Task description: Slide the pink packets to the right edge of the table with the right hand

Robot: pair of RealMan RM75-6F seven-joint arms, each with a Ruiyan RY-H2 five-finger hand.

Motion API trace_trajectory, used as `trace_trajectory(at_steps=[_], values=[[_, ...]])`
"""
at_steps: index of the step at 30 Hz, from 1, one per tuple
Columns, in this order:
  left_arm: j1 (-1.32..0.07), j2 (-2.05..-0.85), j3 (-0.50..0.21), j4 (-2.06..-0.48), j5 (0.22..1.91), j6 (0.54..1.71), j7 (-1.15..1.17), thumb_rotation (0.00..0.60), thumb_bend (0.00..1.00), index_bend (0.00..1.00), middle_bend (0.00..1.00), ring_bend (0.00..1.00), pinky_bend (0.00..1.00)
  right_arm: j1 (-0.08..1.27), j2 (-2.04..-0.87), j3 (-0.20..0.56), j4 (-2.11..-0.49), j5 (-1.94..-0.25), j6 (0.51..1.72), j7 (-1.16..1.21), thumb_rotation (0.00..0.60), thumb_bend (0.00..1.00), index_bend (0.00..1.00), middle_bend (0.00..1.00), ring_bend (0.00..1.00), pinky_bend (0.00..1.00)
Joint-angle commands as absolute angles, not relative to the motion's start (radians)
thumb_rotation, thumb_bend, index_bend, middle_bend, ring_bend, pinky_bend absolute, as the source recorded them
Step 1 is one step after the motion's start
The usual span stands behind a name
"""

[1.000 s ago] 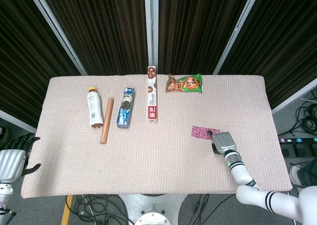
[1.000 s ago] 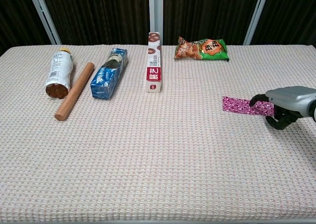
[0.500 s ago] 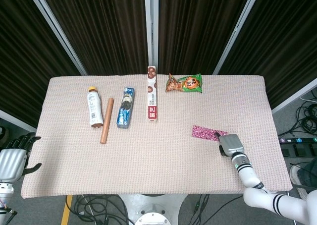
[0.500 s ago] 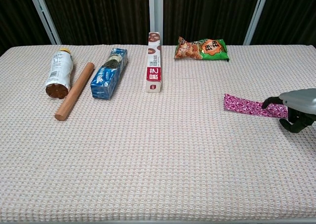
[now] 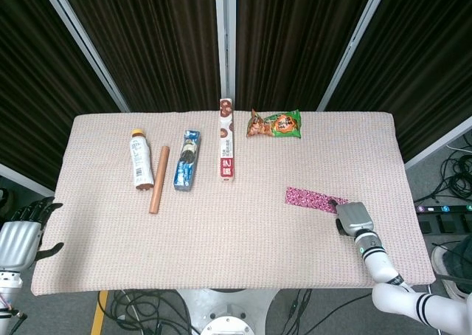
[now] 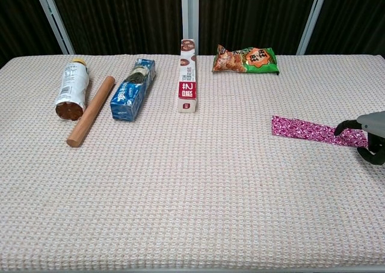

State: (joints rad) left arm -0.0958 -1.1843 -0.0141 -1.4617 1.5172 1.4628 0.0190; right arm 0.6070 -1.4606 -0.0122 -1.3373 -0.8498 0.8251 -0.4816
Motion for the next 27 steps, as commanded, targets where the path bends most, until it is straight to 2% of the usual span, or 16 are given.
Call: trace_trajectory(at_steps=[1, 27], values=[[-0.095, -1.184, -0.014, -1.462, 1.516, 1.463, 0.019, 0.600, 0.02, 0.28, 0.28, 0.20, 0.26, 0.604, -1.456, -0.015, -1.338, -0.853, 0.825, -0.481, 0.570, 0.55, 0.21, 1.00, 1.00, 1.00], [-0.091, -1.183, -0.018, -1.461, 1.507, 1.467, 0.016, 0.600, 0.03, 0.28, 0.28, 0.20, 0.26, 0.611, -1.455, 0.007, -1.347, -0.881, 0.838, -0.485, 0.571, 0.56, 0.22, 1.00, 1.00, 1.00]])
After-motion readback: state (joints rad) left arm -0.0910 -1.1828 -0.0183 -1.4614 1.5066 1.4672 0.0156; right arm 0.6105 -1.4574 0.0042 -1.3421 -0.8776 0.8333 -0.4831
